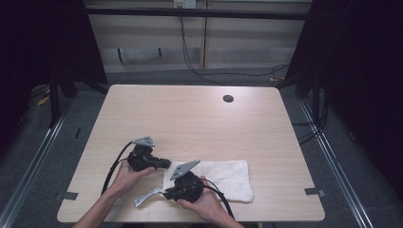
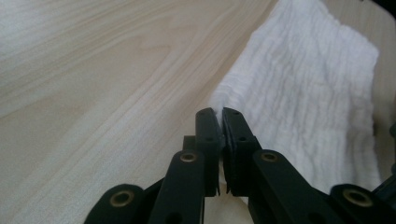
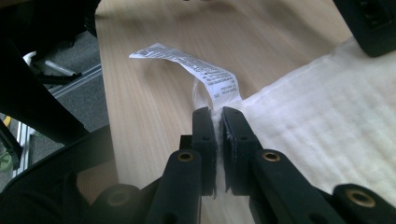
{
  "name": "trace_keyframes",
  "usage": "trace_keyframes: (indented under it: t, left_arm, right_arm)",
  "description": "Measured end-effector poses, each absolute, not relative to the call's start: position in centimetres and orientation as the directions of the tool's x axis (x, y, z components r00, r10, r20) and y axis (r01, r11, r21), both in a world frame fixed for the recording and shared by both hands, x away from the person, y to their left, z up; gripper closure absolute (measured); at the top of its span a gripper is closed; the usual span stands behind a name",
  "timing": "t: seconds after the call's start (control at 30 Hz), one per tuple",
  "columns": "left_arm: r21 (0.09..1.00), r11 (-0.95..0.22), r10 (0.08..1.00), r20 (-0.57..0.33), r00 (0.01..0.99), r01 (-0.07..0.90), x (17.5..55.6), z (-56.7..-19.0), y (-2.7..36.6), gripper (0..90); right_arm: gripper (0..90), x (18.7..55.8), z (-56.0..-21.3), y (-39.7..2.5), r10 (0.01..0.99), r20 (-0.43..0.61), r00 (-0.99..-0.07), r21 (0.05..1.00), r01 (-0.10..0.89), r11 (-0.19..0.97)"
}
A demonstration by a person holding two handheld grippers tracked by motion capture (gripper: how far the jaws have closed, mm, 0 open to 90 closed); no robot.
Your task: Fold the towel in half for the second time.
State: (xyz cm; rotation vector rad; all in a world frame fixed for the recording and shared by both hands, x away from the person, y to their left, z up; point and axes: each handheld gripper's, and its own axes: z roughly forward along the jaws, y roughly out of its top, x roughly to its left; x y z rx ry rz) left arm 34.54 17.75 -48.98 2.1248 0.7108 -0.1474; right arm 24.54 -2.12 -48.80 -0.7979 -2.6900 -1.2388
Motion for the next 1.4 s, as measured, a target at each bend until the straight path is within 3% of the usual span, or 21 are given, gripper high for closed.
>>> trace_keyframes:
  t: [0.87, 1.4]
  left_arm:
    - [0.732, -0.425, 0.47, -0.325, 0.821, 0.533, 34.1, -47.2, 19.4, 85.9]
    - [0.75, -0.38, 0.502, -0.325, 0.802, 0.541, 34.0, -46.3, 21.2, 86.0]
  right_arm:
    - [84.3, 24.5, -45.7, -2.7, 0.418, 0.272, -0.867, 0.766, 0.458, 0.451]
    - [84.4, 24.9, -44.6, -1.0, 0.407, 0.234, -0.883, 0.786, 0.418, 0.455]
